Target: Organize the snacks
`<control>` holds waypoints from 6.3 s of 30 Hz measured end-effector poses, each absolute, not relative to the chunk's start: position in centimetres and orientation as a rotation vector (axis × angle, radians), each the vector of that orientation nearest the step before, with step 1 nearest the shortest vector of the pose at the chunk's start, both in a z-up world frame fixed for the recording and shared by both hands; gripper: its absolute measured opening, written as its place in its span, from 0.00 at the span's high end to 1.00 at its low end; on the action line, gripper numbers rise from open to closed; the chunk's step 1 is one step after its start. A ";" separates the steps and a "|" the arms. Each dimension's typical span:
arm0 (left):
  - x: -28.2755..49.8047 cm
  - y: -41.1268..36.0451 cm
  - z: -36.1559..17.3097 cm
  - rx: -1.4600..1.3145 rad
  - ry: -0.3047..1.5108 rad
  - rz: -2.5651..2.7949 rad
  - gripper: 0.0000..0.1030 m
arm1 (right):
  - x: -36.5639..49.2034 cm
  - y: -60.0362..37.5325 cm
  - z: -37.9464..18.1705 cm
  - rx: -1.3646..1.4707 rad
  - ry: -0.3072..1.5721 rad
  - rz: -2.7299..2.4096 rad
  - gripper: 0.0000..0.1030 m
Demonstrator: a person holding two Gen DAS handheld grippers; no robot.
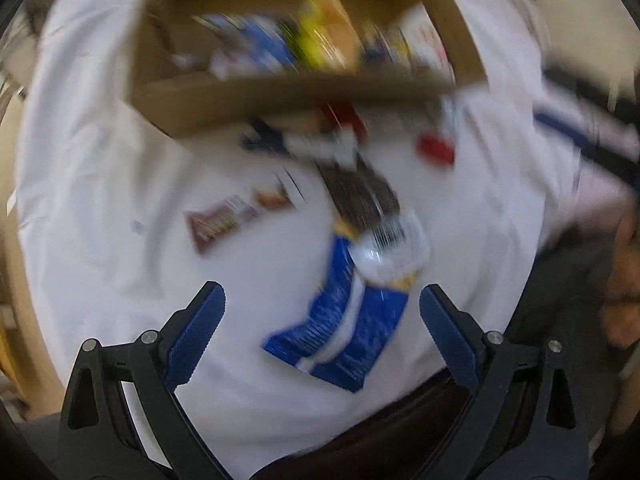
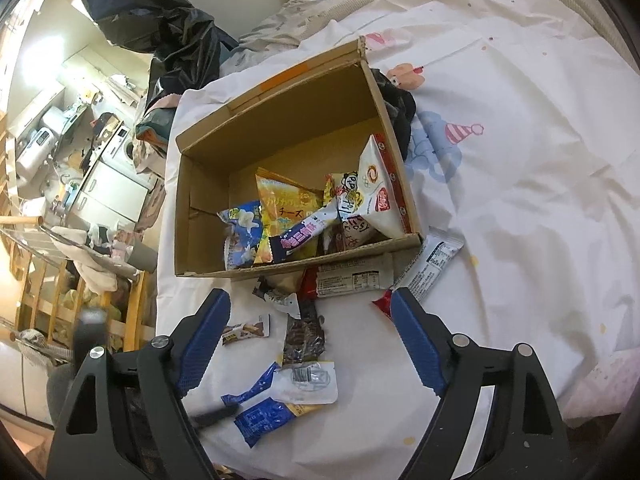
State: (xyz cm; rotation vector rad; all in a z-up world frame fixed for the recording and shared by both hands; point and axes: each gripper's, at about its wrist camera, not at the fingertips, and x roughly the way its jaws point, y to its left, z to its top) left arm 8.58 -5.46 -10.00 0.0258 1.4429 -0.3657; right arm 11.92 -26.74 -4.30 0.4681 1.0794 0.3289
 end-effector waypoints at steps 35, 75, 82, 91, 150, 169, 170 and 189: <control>8.7 4.2 -6.0 -0.236 1.284 -0.040 0.63 | 14.2 -19.8 -11.7 0.309 1.375 0.333 0.18; 8.6 4.9 -4.6 -0.265 1.196 0.016 0.63 | 8.7 -19.7 -12.3 0.561 1.565 0.613 0.46; 8.5 4.9 -4.5 -0.243 1.181 0.028 0.63 | 8.1 -19.8 -10.1 0.527 1.513 0.646 0.90; 8.8 5.0 -4.8 -0.247 1.184 0.051 0.63 | 8.1 -18.7 -11.6 0.356 1.547 0.506 0.21; 12.5 5.0 -2.3 -0.331 1.114 0.033 0.63 | 12.4 -12.0 -15.3 0.068 1.526 0.336 0.24; 12.2 5.5 -1.4 -0.388 1.097 0.001 0.63 | 9.6 -12.5 -14.2 0.139 1.423 0.376 0.86; 12.2 5.5 -1.4 -0.386 1.098 0.004 0.63 | 9.6 -13.1 -14.0 0.165 1.417 0.384 0.86; 13.1 4.4 -1.3 -0.294 1.066 0.051 0.63 | 10.8 -20.6 -0.8 0.315 1.063 0.480 0.86</control>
